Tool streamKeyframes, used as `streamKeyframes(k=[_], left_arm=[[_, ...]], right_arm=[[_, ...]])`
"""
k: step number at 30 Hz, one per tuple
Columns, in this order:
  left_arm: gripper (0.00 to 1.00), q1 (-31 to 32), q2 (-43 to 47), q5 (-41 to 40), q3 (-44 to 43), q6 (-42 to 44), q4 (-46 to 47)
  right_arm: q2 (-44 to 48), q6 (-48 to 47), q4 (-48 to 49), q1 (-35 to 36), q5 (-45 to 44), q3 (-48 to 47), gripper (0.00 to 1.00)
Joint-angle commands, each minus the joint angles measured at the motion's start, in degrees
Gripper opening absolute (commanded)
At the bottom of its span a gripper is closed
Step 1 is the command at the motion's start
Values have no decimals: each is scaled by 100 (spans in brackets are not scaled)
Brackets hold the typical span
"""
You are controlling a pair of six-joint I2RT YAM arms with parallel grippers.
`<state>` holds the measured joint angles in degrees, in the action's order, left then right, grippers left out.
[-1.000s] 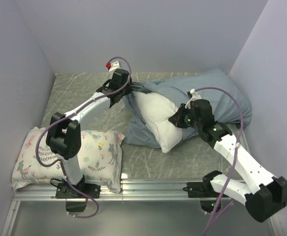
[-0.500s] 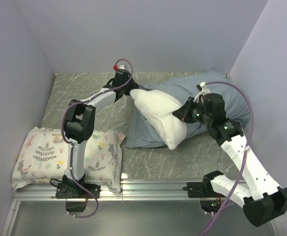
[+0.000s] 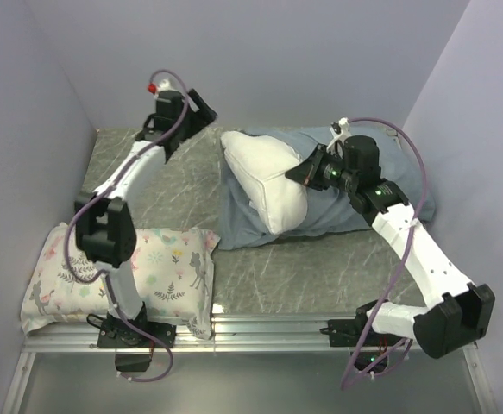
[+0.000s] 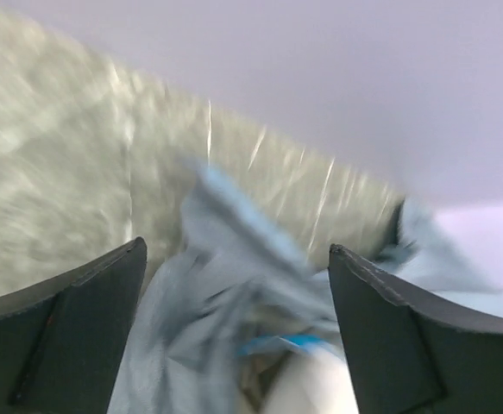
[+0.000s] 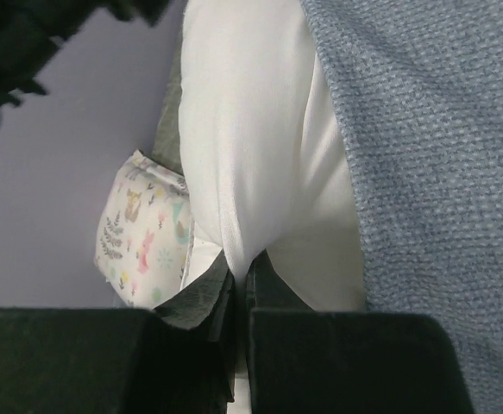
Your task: Remove the pillowcase from the pillow
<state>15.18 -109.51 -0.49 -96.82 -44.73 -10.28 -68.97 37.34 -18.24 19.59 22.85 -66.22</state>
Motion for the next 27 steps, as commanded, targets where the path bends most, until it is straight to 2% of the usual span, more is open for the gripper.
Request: streamKeyframes(k=[1,3,7,8,11,17,18,21,27], left_arm=[[93,-68,966,-513,-13,-1,-210],[99,-50,1309,-330,179,-9,-237],[99,274,2299,-100,1022,-45,68],[99,553,2451,-74,1468,-27,140],[99,1169,2864,-65,2007,26,368],[99,1839,3129,67,3000,-89,1019],[99,1848,3094,119,3019,-97,1281],[99,1901,2840,392,2844,-54,1118],[99,1884,2524,-205,2651,-71,1046]], right_arm=[[-283,273,1050,-79,158,-646,0],[-589,405,1260,-87,202,-787,0],[-1197,643,1437,-87,360,-1348,0],[-1424,677,1455,-61,360,-1455,0],[-1750,757,1499,-9,430,-1876,0],[-2454,564,1042,404,246,-2835,0],[-2559,564,990,457,211,-2879,0],[-2717,537,937,572,167,-2993,0],[-2823,467,858,809,272,-3143,0]])
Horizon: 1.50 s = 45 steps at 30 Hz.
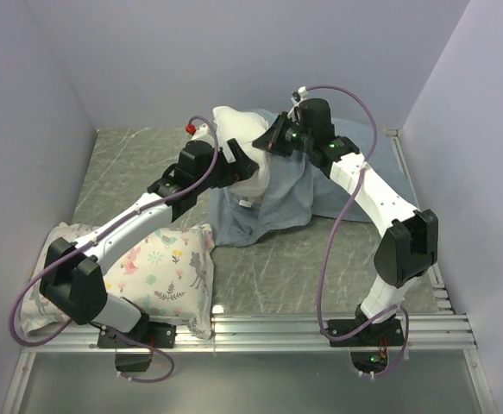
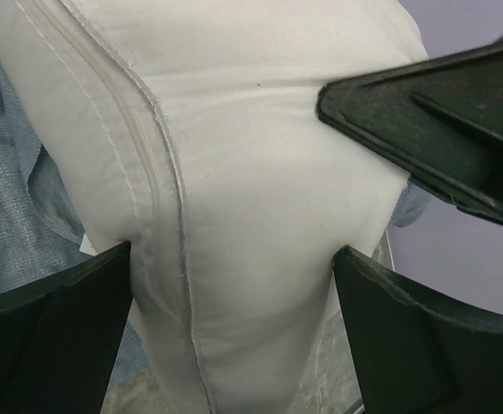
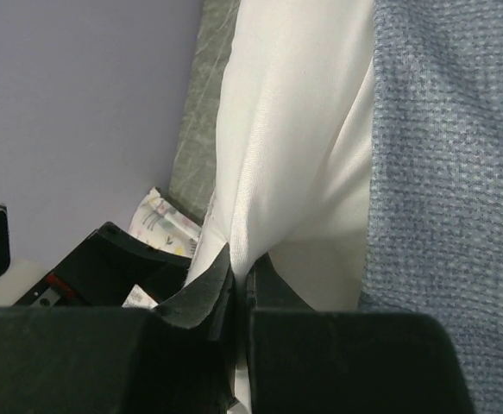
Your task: Remove the pillowcase from the pillow
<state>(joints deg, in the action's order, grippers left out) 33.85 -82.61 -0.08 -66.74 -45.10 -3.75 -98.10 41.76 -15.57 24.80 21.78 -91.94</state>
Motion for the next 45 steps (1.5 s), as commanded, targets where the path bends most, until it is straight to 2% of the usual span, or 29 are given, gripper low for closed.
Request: streamKeyframes(k=[1,2,5,6,7,9,10,11,14,17,20,23,25,28,31,32,33,35,37,43,45], left_arm=[[99,-1,-281,-317,-444,-103,123],[97,-79,-474,-300,-584,-130,103],[47,-203,-660,-282,-586,-280,330],[20,-220,-695,-274,-594,-323,331],[0,-281,-808,-308,-699,-333,331],[0,-282,-862,-335,-744,-324,313],[0,-282,-862,-353,-744,-324,322],[0,-291,-845,-448,-744,-333,305],[0,-317,-775,-554,-700,-350,287],[0,-343,-696,-555,-665,-341,269],[0,-344,-573,-546,-665,-306,234],[0,-343,-432,-546,-761,-236,147],[0,-343,-405,-581,-849,-157,68],[0,-335,-370,-616,-1060,-69,-108],[0,-413,-291,-625,-1210,10,-240],[0,-536,-213,-599,-1218,10,-258],[0,-624,-168,-555,-1219,10,-275],[0,-913,24,-406,-1175,-7,-276],[0,-1133,157,-327,-1175,1,-337],[0,-2346,754,51,-1245,-174,-512],[0,-2987,983,296,-1193,-314,-565]], right_arm=[[90,-9,547,350,388,-623,0],[142,-71,529,437,380,-615,0],[221,-264,407,474,274,-562,0],[213,-317,206,465,248,-640,0],[204,-578,-162,473,100,-745,0],[239,-756,-287,465,-119,-772,14],[283,-861,-584,465,-261,-851,25],[335,-1089,-735,482,-410,-869,42],[774,-1423,-1184,447,-1200,-712,62],[1433,-1608,-1246,360,-1965,-115,73],[1750,-1706,-1334,184,-2686,456,77],[1646,-1785,-1361,-36,-3151,888,77],[1453,-1846,-1151,-133,-3154,1055,77],[900,-1899,-1351,-238,-3258,741,72],[556,-1926,-1554,-413,-3531,555,58],[556,-1882,-1554,-493,-3566,581,37],[669,-1864,-1528,-563,-3671,668,26],[827,-1855,-1379,-834,-3733,923,8],[977,-1864,-1439,-1002,-3882,976,0],[1144,-1750,-1519,-1749,-4015,1125,0],[1179,-1662,-1466,-2161,-3778,1222,0]])
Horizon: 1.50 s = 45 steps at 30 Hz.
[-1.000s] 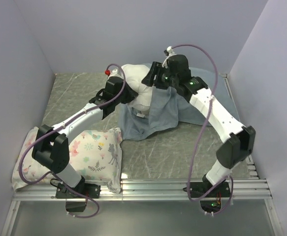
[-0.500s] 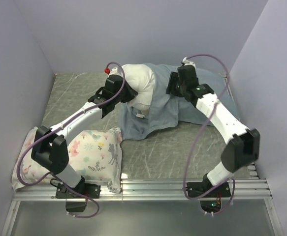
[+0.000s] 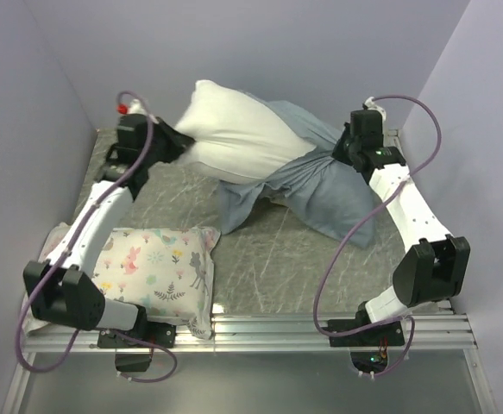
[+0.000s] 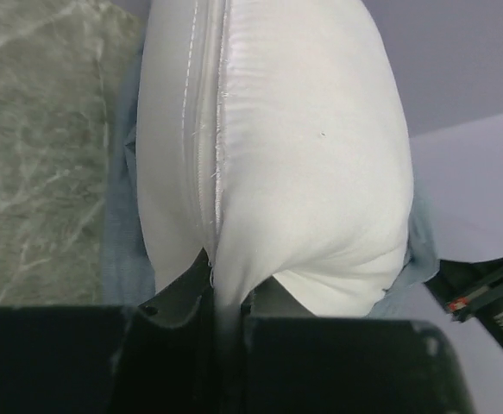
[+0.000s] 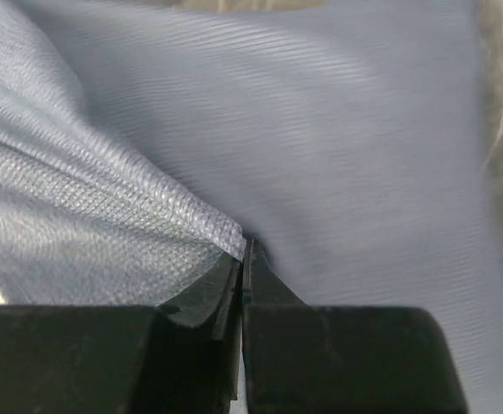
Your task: Remove the pillowcase from the pillow
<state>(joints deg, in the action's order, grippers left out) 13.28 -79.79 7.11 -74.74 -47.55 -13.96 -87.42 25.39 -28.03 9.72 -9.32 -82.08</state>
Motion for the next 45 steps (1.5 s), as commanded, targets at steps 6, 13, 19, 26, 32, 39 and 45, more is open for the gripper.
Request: streamKeyframes(k=[6,13,19,26,32,39,45], left_arm=[[0,-1829,1027,272,319,-554,833],[0,-845,842,115,1004,-316,1078],[0,-765,851,1,1216,-325,1123],[0,-651,886,-122,1049,-325,1053],[0,-581,842,-149,768,-237,904],[0,-466,789,-237,461,-211,737],[0,-466,746,-360,23,-97,552]], right_arm=[[277,186,61,-1147,-168,597,0],[436,-24,54,1,-85,344,31],[1383,62,70,1137,-596,868,68],[2500,555,385,2078,-992,2476,73],[2739,915,1290,2455,-536,3593,75],[1703,1231,2046,2755,-1070,3752,77],[1096,1188,1663,2510,-1880,3489,9]])
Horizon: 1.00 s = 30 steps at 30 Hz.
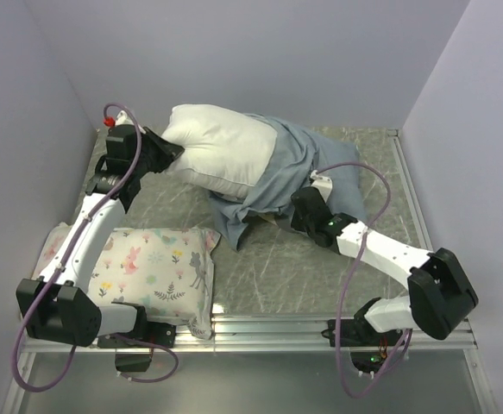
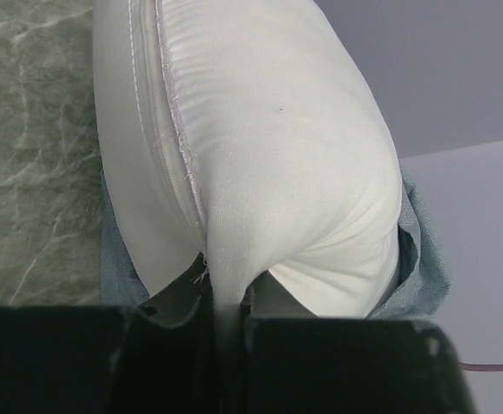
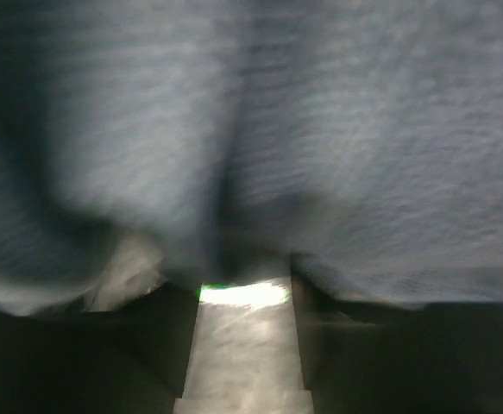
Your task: Remove the pillowcase from the pillow
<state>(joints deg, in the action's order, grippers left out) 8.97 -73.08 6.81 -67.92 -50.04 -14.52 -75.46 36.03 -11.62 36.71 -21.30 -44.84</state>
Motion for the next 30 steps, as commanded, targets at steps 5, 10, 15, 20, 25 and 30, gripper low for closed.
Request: streamKeyframes(k=[5,10,15,20,25,30], left_arm=[[0,-202,-48,-409,-1345,293,276],[0,-1035,-163,-101,-2084,179,38],[0,-1748,-154,-92,-2261,109,-199],[0,-2110,-250,-258,-1936,178,-261],[0,-2040,-865,-14,-1532,302,-201],[0,-1601,-1418,-66,-1267,469,-156]], right_arm=[[592,-148,-480,-839,-648,-437,0],[1585,-570,-1105,-2174,-367,-1052,0],[1675,-659,-1606,-3581,563,-1966,0],[1508,-598,-1800,-4637,1198,-2652,0],[1148,-342,-1651,-4472,1708,-3100,0],[-17,-614,-1581,-3295,1093,-3461,0]])
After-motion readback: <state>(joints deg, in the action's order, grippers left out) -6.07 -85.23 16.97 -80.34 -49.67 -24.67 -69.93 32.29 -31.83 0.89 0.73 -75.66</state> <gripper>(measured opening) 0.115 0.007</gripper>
